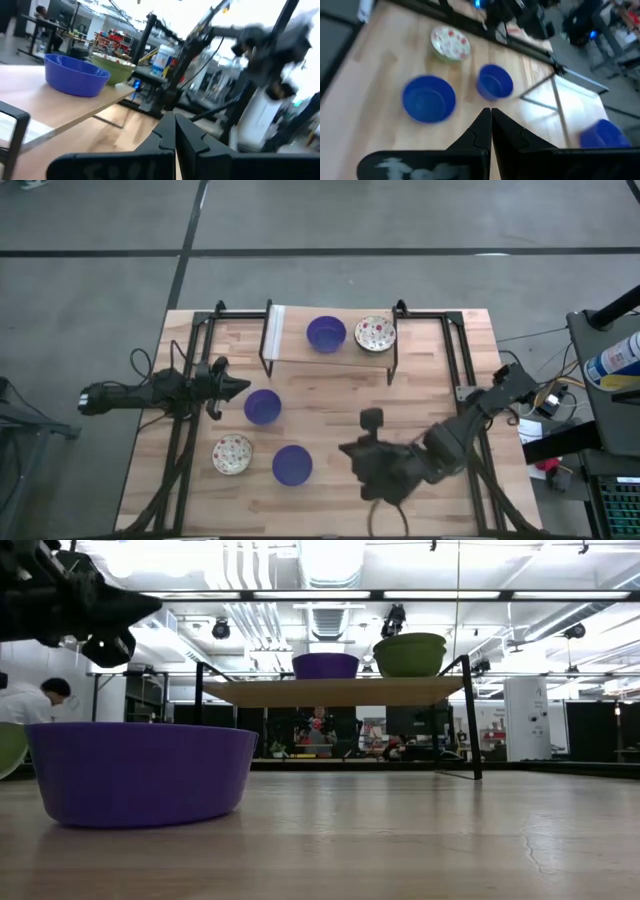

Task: Pick & Place Mini bowls
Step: Stack the white patterned bowl on top of the stacked white patterned bowls on the shelf

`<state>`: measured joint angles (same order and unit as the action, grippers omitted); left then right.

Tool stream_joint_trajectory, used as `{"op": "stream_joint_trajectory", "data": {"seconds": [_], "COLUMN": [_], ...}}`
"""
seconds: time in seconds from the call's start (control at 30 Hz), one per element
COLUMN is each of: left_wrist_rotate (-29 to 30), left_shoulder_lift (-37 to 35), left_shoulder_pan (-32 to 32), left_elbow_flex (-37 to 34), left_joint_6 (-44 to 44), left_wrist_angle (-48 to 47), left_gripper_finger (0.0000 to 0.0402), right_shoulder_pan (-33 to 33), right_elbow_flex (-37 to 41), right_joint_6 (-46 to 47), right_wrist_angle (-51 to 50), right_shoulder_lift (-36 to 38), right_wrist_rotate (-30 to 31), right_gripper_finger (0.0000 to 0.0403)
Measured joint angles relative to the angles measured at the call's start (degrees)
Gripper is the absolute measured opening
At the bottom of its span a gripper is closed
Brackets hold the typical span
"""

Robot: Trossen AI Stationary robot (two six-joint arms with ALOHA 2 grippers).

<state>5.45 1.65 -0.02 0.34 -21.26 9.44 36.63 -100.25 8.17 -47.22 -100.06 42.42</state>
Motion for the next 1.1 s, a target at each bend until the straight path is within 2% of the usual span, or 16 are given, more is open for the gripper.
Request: {"op": "stream_joint_trajectory", "data": {"seconds": [0.1,0.3,0.5,0.73,0.87,1.0,1.1], "left_wrist_rotate": [0.4,8.4,8.9,9.6,9.5,9.7,12.4], "left_shoulder_lift": [0.0,0.0,2.3,12.0,18.7,25.0,29.8], "left_shoulder_pan": [0.0,0.0,-0.6,-1.1,-2.2,-4.8,-7.8], "left_elbow_flex": [0.0,0.0,2.5,7.7,12.4,19.0,23.9], "left_joint_6": [-3.6,-13.3,-11.5,-8.6,-8.0,-7.8,-8.2], "left_wrist_angle": [3.4,11.4,12.0,10.7,5.4,-5.0,-11.9], "left_gripper_finger": [0.0000,0.0000,0.0000,0.0000,0.0000,0.0000,0.0001], "right_shoulder_pan": [2.7,5.9,7.9,7.6,7.7,7.6,7.6], "right_elbow_flex": [7.5,20.6,34.0,46.1,51.3,55.8,57.8], "right_joint_6": [0.0,0.6,-1.1,2.8,5.1,5.0,4.9], "right_wrist_angle": [8.6,23.5,37.3,42.1,45.2,50.5,52.3], "right_shoulder_lift": [2.4,6.0,10.6,17.6,21.5,24.2,25.9], "right_wrist_rotate": [1.6,2.8,3.0,4.1,4.3,4.3,4.2], "right_gripper_finger": [0.0008,0.0008,0.0008,0.0008,0.0008,0.0008,0.0008]}}
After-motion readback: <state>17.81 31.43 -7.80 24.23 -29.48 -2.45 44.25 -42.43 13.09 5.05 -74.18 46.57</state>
